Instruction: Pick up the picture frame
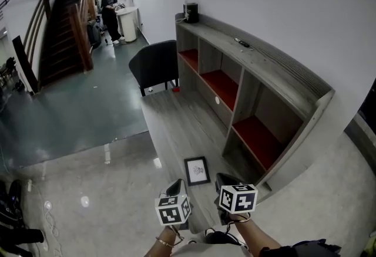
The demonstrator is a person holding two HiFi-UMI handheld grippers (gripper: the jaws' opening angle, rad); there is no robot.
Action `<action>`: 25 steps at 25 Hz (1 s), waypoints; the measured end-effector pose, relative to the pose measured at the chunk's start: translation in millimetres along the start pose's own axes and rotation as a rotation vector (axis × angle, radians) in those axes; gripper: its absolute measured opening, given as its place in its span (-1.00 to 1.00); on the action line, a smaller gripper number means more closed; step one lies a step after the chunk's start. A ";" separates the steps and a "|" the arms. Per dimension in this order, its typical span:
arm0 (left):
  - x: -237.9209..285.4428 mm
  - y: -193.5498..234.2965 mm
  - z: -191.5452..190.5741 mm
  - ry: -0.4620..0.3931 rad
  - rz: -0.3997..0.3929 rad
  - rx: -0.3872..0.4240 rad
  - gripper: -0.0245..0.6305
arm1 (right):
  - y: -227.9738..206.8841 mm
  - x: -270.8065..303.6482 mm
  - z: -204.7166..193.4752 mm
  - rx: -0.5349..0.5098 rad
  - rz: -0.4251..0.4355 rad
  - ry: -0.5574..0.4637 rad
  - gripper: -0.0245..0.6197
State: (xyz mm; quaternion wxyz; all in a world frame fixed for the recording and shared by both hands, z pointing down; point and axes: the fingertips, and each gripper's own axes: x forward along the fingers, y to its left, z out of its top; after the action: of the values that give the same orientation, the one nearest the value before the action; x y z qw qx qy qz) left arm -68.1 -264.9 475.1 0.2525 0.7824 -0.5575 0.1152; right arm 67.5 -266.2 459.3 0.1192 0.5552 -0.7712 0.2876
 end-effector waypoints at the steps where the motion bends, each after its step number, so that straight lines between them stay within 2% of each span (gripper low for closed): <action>1: 1.4 1.5 3.1 0.000 0.009 -0.001 -0.88 | 0.0 3.2 3.2 -0.001 0.007 0.003 -0.82; 8: 14.8 5.3 20.3 -0.014 0.032 0.002 -0.88 | 0.8 21.1 24.1 -0.009 0.041 -0.009 -0.82; 25: 47.2 12.8 6.9 0.051 0.061 -0.018 -0.88 | -30.5 49.3 14.8 0.057 0.018 0.049 -0.82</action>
State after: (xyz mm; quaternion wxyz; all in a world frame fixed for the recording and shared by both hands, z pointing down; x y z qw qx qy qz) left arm -64.1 -310.2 494.5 0.2702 0.7595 -0.5755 0.1377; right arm 80.2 -320.2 481.7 0.1198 0.5442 -0.7646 0.3240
